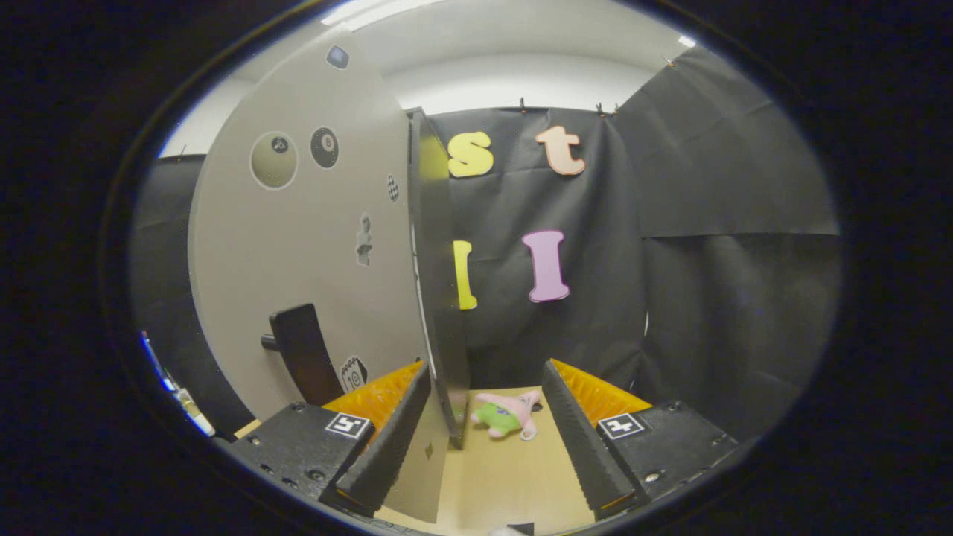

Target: Open the shoe cabinet door, grab the shoes and put them into the shoe cabinet, then close the shoe cabinet door.

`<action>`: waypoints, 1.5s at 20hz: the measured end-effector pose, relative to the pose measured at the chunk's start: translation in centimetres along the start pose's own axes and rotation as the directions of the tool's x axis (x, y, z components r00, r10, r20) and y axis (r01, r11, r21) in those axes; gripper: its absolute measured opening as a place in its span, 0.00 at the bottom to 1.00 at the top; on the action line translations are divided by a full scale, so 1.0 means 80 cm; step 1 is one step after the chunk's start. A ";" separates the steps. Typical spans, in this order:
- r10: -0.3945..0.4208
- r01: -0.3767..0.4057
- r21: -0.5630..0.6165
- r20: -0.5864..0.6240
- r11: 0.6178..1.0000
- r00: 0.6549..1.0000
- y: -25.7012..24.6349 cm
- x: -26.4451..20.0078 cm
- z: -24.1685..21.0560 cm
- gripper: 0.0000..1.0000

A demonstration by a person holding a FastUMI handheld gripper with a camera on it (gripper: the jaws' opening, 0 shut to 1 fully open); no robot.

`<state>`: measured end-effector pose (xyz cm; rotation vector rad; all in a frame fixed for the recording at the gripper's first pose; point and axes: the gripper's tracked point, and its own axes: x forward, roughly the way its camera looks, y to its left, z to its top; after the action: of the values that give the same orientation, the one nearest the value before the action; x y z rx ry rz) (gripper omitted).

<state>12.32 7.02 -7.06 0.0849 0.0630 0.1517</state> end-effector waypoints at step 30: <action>0.095 -0.095 -0.076 -0.005 0.993 0.996 0.257 0.055 -0.011 0.94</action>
<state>13.54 28.01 -6.37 0.0119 0.0543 0.2487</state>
